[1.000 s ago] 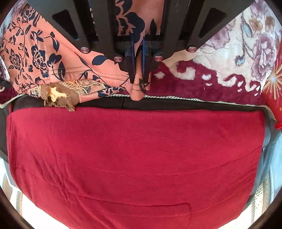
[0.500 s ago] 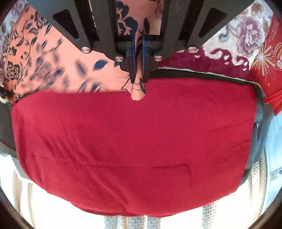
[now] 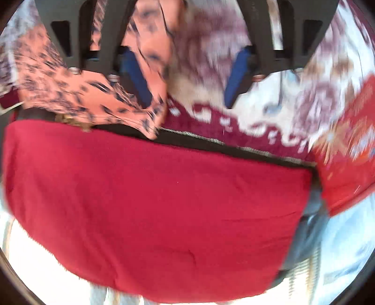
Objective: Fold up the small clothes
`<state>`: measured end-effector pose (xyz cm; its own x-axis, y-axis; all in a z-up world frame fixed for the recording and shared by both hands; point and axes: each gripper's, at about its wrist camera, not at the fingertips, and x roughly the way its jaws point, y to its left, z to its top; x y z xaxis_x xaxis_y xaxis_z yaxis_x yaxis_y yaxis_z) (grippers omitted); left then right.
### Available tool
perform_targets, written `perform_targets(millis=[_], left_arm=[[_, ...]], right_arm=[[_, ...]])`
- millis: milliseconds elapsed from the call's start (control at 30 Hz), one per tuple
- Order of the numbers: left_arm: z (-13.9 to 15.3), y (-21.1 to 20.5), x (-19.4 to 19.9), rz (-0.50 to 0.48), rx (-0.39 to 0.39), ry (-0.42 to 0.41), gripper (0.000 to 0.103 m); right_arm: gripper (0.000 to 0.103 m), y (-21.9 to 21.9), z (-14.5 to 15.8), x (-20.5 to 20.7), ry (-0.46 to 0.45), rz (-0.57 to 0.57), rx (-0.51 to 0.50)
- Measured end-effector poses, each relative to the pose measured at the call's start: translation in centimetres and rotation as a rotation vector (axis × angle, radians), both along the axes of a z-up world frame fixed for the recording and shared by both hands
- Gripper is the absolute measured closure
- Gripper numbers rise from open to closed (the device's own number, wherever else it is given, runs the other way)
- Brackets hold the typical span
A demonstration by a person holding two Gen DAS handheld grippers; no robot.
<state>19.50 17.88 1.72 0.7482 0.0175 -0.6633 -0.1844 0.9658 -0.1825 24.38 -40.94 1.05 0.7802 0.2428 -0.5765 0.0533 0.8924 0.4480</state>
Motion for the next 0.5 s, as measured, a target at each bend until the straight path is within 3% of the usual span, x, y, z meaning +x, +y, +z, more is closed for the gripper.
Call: perform_targets(millis=[100, 233, 300, 367, 500], left_arm=[[-1.9, -0.5, -5.6, 0.009, -0.177, 0.011, 0.029], [-5.9, -2.2, -7.9, 0.044, -0.362, 0.08, 0.028], [-6.9, -2.7, -7.0, 0.074, -0.409, 0.105, 0.029], [-7.6, -2.8, -4.7, 0.103, -0.407, 0.112, 0.028], [-9.2, -3.7, -2.1, 0.155, -0.408, 0.171, 0.03]], right_arm=[[0.027, 0.6, -2.0, -5.8, 0.008, 0.019, 0.225], [0.025, 3.0, -7.7, -9.6, 0.102, -0.016, 0.438], [0.025, 3.2, -9.4, -8.7, 0.151, -0.05, 0.515], [0.025, 2.9, -10.6, -6.4, 0.162, -0.086, 0.609], [0.023, 2.5, -11.7, -2.9, 0.187, -0.209, 0.679]])
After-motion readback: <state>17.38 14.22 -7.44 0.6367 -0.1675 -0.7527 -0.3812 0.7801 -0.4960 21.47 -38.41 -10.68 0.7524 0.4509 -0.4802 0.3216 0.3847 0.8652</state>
